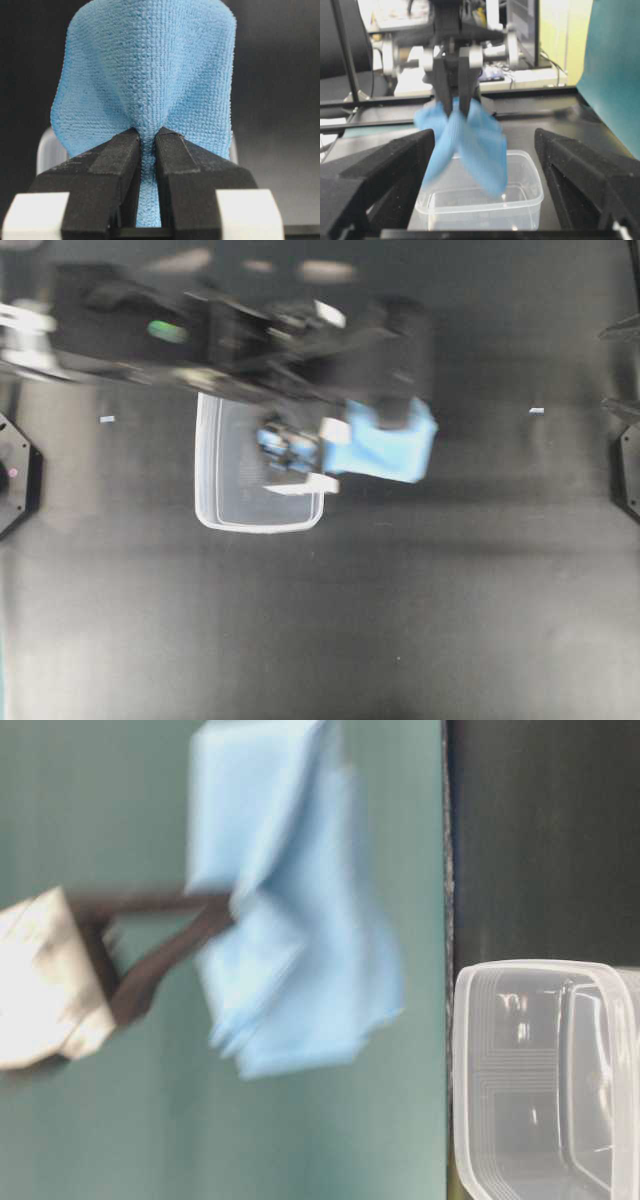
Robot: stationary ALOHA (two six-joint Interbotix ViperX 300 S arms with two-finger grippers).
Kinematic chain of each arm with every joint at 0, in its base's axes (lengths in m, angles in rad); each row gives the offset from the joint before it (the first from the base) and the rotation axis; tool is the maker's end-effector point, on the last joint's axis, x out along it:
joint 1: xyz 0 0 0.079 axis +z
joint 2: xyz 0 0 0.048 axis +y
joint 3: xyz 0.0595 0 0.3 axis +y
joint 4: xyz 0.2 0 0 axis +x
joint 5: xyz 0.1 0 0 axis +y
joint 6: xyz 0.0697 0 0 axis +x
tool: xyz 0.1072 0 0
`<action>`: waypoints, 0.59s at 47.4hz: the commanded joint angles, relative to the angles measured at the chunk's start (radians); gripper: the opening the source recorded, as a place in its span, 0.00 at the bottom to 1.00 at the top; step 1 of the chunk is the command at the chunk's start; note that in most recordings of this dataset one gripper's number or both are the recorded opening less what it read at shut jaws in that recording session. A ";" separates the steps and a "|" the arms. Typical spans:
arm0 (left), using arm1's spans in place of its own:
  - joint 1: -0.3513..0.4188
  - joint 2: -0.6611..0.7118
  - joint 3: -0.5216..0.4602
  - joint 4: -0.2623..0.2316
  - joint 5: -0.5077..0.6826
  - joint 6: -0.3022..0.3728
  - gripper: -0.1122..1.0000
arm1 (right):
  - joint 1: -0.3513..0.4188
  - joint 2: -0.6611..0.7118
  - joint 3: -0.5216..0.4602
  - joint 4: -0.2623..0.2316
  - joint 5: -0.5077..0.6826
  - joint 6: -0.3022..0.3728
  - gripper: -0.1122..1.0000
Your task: Place the blue towel into the container with the left arm.
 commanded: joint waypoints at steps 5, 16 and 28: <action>0.037 -0.166 0.156 0.003 -0.005 -0.003 0.16 | -0.003 0.006 -0.006 0.003 -0.009 0.000 0.80; 0.035 -0.212 0.249 0.003 -0.046 -0.005 0.16 | -0.003 0.008 -0.003 0.003 -0.009 0.000 0.80; 0.037 -0.193 0.272 0.003 -0.055 -0.005 0.16 | -0.003 0.006 -0.002 0.005 -0.009 0.000 0.80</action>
